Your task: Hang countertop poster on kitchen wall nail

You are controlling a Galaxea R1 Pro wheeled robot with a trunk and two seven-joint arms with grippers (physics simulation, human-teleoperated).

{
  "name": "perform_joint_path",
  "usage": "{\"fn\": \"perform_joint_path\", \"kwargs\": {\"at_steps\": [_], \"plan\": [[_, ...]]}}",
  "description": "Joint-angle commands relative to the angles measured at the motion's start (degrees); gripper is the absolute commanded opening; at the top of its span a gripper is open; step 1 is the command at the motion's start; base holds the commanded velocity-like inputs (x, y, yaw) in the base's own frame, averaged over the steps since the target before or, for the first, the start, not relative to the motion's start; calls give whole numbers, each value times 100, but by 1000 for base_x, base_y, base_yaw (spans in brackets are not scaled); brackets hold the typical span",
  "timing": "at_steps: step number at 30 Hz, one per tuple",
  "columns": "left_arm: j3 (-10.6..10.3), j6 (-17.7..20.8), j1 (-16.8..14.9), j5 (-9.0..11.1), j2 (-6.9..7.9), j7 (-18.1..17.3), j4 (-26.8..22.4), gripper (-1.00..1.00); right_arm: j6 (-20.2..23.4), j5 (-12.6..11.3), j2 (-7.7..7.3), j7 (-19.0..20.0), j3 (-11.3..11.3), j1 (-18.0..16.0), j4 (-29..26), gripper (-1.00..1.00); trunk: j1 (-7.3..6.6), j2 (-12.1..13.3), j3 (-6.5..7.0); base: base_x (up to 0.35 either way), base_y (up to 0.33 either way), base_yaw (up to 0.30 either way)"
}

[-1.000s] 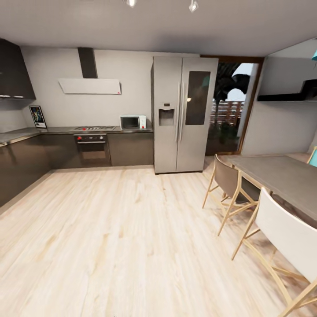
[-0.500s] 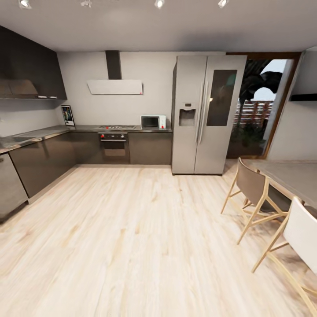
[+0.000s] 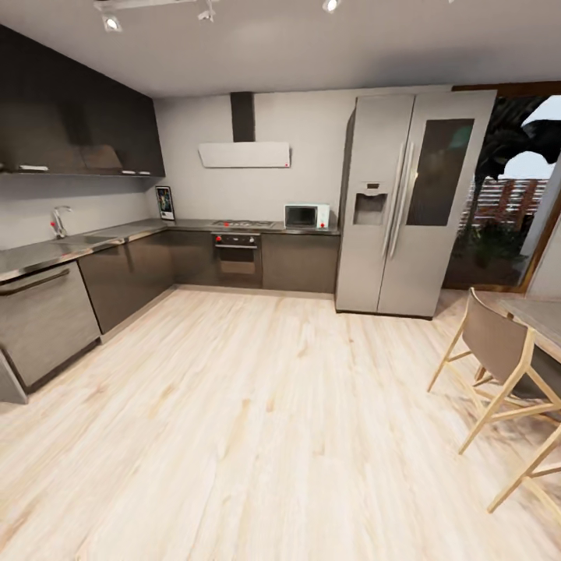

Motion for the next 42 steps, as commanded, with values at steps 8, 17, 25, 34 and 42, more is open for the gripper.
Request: {"fn": "perform_joint_path", "kwargs": {"at_steps": [8, 17, 25, 34, 42], "plan": [[7, -9, 2, -3, -2, -1, -6, 100, -17, 6, 7, -1, 3, -3, 2, 100, 0, -3, -5, 0, 0, 291], [7, -9, 2, -5, -2, -1, -6, 100, -17, 6, 7, -1, 3, -3, 2, 100, 0, -3, -5, 0, 0, 291], [7, -9, 2, -4, 2, -1, -6, 100, -6, 6, -10, 14, 3, -2, 8, 100, 0, -3, -8, 52, 0, 246], [7, -9, 2, 3, 37, 0, -6, 100, -7, -1, -42, 25, 2, -4, 421, 100, 0, -3, -10, 304, 0, 31], [9, -9, 1, 3, 68, 0, -6, 100, -8, -2, -45, 26, 3, -4, 463, 100, 0, -3, -10, 339, 0, 2]]}}
